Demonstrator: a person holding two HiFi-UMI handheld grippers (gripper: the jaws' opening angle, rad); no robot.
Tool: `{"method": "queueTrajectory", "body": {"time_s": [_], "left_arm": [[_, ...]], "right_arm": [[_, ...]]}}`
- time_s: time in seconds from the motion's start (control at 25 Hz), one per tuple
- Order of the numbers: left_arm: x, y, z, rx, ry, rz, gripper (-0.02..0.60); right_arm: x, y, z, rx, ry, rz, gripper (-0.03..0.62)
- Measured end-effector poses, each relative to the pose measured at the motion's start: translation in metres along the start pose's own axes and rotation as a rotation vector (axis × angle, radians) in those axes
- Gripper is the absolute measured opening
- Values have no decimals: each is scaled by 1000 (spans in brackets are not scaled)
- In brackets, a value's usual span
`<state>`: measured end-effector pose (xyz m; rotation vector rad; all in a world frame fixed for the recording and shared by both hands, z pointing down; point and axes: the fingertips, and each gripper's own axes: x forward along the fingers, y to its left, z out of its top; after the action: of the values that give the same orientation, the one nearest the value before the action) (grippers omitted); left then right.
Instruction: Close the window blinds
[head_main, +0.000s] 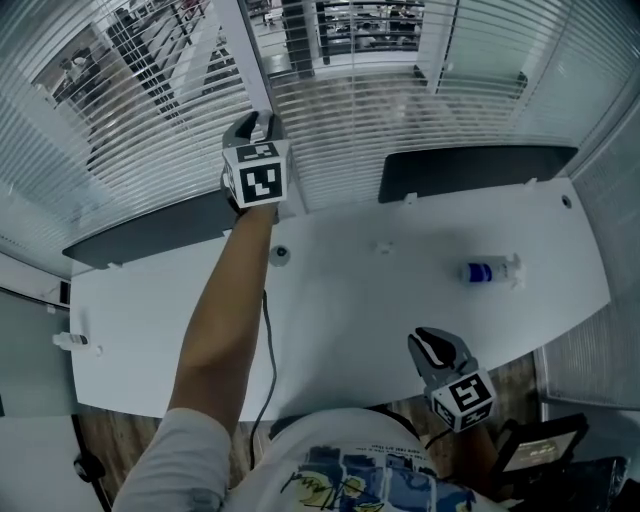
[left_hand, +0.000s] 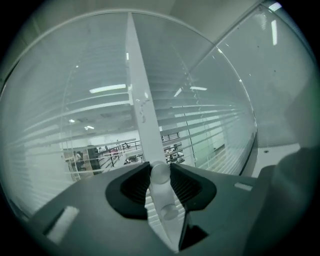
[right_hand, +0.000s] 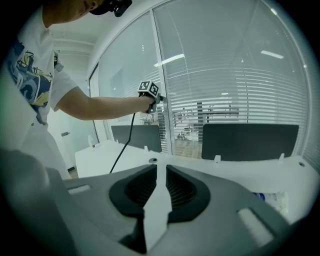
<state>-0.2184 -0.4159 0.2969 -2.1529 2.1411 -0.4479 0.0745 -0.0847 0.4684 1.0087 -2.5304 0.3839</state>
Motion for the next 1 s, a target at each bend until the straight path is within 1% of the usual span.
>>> {"method": "queueTrajectory", "body": {"time_s": [0.12, 0.24, 0.32, 0.4, 0.52, 0.6, 0.64, 0.68, 0.8, 0.88, 1.0], "left_arm": [[0, 2, -2, -105, -7, -11, 130], [0, 4, -4, -156, -17, -15, 130], [1, 6, -5, -141, -15, -16, 132], [2, 6, -6, -74, -16, -14, 135], [4, 4, -9, 63, -8, -18, 141], [4, 0, -13, 186, 3, -28, 173], [3, -2, -14, 264, 5, -31, 192], [2, -5, -16, 350, 6, -31, 196], [-1, -9, -23, 630, 5, -18, 198], [0, -7, -24, 811, 3, 5, 198], [5, -3, -22, 1057, 7, 22, 196]], "right_arm": [[0, -1, 0, -2, -1, -2, 46], [-1, -2, -1, 0, -2, -5, 46], [-1, -2, -2, 2, -2, -8, 46], [-1, -3, -3, 3, -2, -10, 46], [-1, -3, -3, 1, 0, -12, 46], [-1, -4, -3, -1, -2, -12, 46], [-1, -4, -2, -2, -4, -12, 46], [-1, -4, -3, -2, -5, -12, 46], [-1, -3, -5, -2, -5, -9, 46], [-1, -3, -6, -1, -5, -9, 46], [-1, -4, -6, -1, -4, -10, 46]]}}
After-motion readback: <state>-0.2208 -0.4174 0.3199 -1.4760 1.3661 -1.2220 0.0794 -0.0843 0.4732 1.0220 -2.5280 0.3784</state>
